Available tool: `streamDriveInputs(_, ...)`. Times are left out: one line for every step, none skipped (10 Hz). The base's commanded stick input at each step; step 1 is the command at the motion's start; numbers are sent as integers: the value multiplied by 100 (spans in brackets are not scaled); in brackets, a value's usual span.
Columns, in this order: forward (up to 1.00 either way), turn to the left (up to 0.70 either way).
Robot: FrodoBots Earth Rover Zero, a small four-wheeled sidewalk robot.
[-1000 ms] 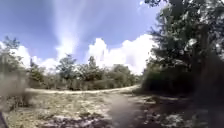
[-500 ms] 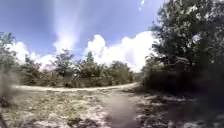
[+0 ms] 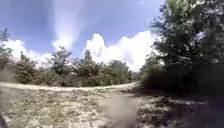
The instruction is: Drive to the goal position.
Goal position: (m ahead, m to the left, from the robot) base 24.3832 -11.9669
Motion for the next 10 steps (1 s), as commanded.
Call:
streamDriveInputs(70,0)
streamDriveInputs(70,0)
streamDriveInputs(70,0)
streamDriveInputs(70,0)
streamDriveInputs(70,0)
streamDriveInputs(70,0)
streamDriveInputs(70,0)
streamDriveInputs(70,0)
streamDriveInputs(70,0)
streamDriveInputs(70,0)
